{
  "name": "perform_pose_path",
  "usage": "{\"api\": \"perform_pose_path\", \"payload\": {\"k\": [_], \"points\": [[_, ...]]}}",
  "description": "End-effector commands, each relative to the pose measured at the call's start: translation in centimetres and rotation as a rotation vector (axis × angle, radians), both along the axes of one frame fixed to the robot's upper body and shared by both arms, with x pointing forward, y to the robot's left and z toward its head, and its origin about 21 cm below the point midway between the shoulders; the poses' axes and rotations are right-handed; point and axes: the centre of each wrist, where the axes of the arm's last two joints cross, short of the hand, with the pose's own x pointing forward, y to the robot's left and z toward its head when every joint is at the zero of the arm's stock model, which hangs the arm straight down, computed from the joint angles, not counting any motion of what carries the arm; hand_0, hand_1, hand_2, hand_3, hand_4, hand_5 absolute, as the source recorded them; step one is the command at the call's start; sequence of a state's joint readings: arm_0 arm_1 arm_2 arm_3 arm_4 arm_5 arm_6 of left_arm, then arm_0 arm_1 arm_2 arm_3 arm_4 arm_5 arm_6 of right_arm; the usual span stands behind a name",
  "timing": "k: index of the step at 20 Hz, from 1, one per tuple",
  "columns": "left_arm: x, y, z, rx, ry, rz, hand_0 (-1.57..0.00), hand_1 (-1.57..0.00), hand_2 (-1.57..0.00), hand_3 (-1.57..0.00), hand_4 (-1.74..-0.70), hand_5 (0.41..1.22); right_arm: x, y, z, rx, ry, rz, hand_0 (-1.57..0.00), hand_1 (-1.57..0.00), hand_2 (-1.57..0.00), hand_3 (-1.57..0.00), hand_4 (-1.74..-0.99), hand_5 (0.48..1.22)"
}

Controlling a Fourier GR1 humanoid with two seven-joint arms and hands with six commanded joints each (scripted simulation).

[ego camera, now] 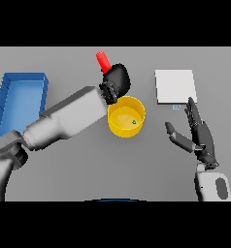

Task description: Pick up the red beaker and tilt it to pour out 1 green nut into yellow bowl. Pick up the yellow bowl and place it on the metallic measuring scale.

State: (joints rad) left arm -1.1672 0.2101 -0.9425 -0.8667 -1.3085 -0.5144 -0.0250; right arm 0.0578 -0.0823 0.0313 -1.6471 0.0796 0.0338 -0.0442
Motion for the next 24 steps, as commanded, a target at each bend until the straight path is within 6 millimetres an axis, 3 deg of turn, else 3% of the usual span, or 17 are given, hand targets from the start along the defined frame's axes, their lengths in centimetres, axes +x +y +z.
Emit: {"api": "perform_pose_path", "payload": {"k": [1, 9, 14, 17, 18, 20, 22, 24], "points": [[-0.3, -0.8, 0.3, 0.028, -0.005, -0.026, -1.57, -1.57, -1.57, -1.55, -1.74, 1.221, 0.1, 0.1, -0.1, -0.005, 0.014, 0.002, 0.0, 0.0, 0.0, 0.0, -1.29, 0.607], [0.1, -2.0, -0.2, 0.176, -0.062, -0.054, -1.57, -1.57, -1.57, -1.57, -1.74, 1.221, 0.1, 0.3, -0.5, -0.022, 0.005, -0.011, 0.0, 0.0, 0.0, 0.0, -1.268, 0.589], [0.3, -2.4, 0.9, 0.194, -0.109, -0.076, -1.57, -1.57, -1.57, -1.57, -1.74, 1.221, 0.3, 0.2, -0.1, -0.042, 0.003, -0.009, 0.0, 0.0, 0.0, 0.0, -1.235, 0.584], [1.5, -2.3, 4.1, 0.156, -0.162, -0.064, -1.57, -1.57, -1.57, -1.57, -1.74, 1.159, 0.2, 0.1, -0.3, -0.03, -0.002, -0.003, 0.0, 0.0, 0.0, 0.0, -1.222, 0.59], [1.7, -2.3, 4.8, 0.142, -0.189, -0.067, -1.57, -1.57, -1.57, -1.57, -1.74, 1.171, 0.1, 0.3, -0.1, -0.02, -0.021, 0.005, 0.0, 0.0, 0.0, 0.0, -1.219, 0.595], [2.5, -1.9, 7.5, 0.08, -0.251, -0.072, -1.57, -1.27, -1.25, -1.57, -1.64, 1.189, 0.3, 0.3, -0.1, -0.026, -0.02, 0.012, 0.0, 0.0, 0.0, 0.0, -1.222, 0.609], [3.5, -1.2, 11.3, 0.032, -0.322, -0.041, -1.57, -1.38, -1.37, -1.21, -1.68, 1.201, 0.1, 0.3, -0.1, -0.01, -0.03, 0.02, 0.0, 0.0, 0.0, 0.0, -1.231, 0.62], [4.3, -0.4, 15.6, -0.019, -0.373, 0.006, -1.57, -1.45, -1.44, -1.34, -1.6, 1.208, 0.6, 0.2, 0.2, -0.01, -0.023, 0.021, 0.0, 0.0, 0.0, 0.0, -1.246, 0.631]]}}
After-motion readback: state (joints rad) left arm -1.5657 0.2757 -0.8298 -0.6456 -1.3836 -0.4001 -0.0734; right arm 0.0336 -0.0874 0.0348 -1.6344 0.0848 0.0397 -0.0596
